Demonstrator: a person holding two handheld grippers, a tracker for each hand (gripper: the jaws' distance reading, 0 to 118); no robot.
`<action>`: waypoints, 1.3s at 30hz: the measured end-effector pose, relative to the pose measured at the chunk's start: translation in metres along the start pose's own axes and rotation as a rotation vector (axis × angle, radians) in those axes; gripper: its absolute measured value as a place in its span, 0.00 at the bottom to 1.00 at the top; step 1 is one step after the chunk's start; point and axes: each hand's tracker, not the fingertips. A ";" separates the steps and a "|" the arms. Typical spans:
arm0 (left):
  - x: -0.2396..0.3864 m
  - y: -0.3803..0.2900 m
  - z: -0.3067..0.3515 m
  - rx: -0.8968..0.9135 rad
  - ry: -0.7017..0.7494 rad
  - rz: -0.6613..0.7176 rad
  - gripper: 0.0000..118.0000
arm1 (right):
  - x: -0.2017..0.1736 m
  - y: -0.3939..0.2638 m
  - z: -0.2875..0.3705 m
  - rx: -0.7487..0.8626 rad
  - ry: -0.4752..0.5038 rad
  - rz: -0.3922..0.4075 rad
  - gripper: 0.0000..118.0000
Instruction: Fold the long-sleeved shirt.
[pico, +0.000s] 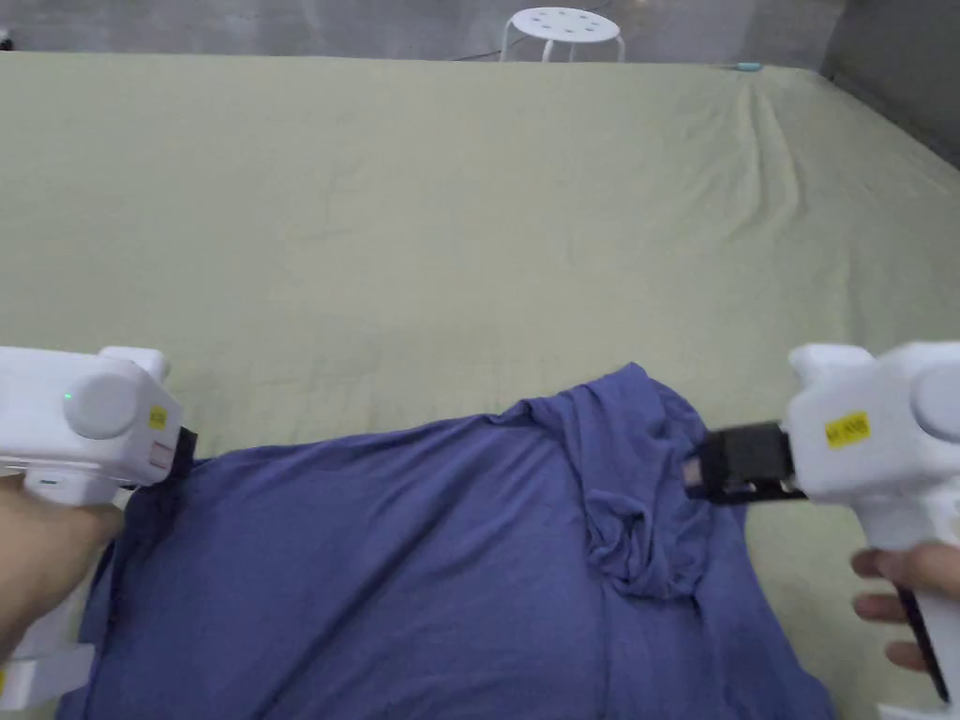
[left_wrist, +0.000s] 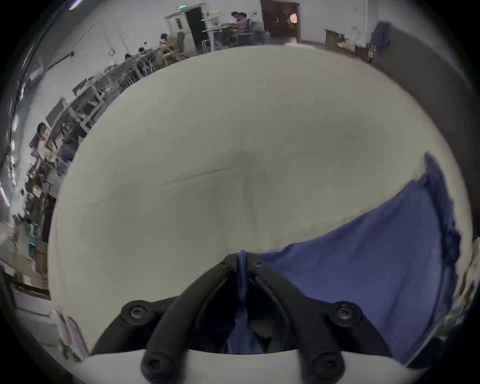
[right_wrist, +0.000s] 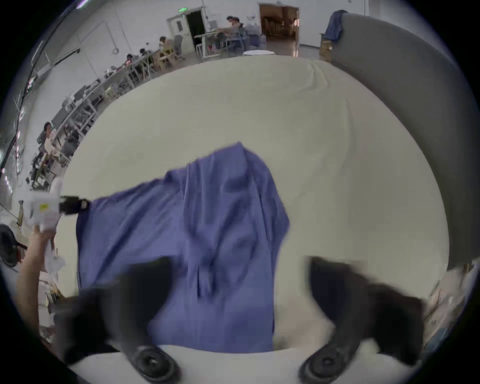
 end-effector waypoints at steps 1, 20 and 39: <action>0.001 0.003 0.007 0.024 -0.010 0.018 0.03 | -0.001 0.029 -0.018 -0.017 0.017 -0.008 1.00; -0.022 -0.006 0.018 0.053 0.009 -0.112 0.03 | -0.022 0.139 -0.130 -0.304 -0.119 -0.169 0.03; -0.031 -0.104 0.157 0.142 -0.052 -0.137 0.03 | 0.009 -0.015 0.050 -0.068 0.019 0.007 0.03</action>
